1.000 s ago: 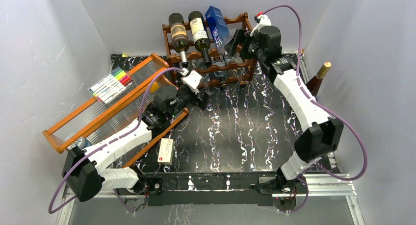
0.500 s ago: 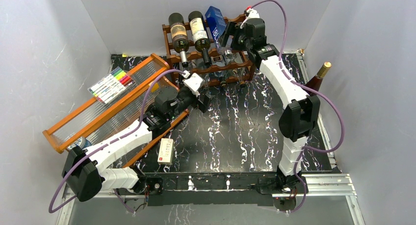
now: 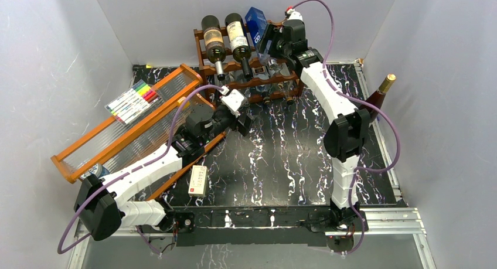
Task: Take the wine bottle off the wine rack
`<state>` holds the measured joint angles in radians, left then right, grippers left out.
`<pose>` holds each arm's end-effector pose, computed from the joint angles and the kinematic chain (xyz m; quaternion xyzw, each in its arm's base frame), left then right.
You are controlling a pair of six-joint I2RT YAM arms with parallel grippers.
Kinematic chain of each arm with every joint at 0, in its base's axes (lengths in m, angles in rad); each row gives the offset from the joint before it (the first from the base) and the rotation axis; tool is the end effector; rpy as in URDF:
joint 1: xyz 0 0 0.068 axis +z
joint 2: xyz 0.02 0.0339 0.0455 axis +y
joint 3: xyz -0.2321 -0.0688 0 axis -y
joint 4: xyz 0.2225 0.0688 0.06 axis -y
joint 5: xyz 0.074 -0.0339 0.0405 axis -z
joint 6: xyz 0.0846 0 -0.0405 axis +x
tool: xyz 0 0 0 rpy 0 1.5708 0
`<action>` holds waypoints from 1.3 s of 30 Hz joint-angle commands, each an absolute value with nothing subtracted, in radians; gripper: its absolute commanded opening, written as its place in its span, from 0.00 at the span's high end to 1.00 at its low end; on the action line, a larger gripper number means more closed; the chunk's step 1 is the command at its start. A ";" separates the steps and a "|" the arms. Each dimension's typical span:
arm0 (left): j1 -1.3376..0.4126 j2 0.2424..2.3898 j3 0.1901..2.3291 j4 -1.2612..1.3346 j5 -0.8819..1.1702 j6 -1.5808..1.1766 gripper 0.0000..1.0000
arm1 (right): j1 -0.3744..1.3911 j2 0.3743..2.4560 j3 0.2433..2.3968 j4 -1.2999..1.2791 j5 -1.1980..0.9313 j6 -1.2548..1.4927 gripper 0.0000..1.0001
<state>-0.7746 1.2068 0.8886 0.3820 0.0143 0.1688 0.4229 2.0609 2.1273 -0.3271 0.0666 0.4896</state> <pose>0.2320 -0.2287 0.3279 0.3155 0.6071 -0.2222 0.6946 0.4586 0.2002 0.3521 0.0467 0.7915 0.2446 0.5582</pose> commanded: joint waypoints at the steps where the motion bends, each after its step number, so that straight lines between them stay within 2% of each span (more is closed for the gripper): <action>1: -0.784 1.183 0.876 0.428 0.006 0.187 0.02 | 0.434 2.089 2.225 -0.366 0.128 0.529 0.17; 12: -0.795 1.187 0.874 0.428 0.002 0.193 0.02 | 0.450 2.113 2.242 -0.407 0.120 0.585 0.19; 18: -0.795 1.191 0.874 0.427 0.000 0.193 0.02 | 0.449 2.119 2.265 -0.422 0.116 0.603 0.34; 27: -0.796 1.210 0.882 0.417 0.009 0.188 0.02 | 0.401 2.027 2.132 -0.235 0.025 0.757 0.58; 39: -0.795 1.214 0.885 0.414 0.021 0.180 0.02 | 0.312 1.889 1.879 0.114 -0.160 0.995 0.72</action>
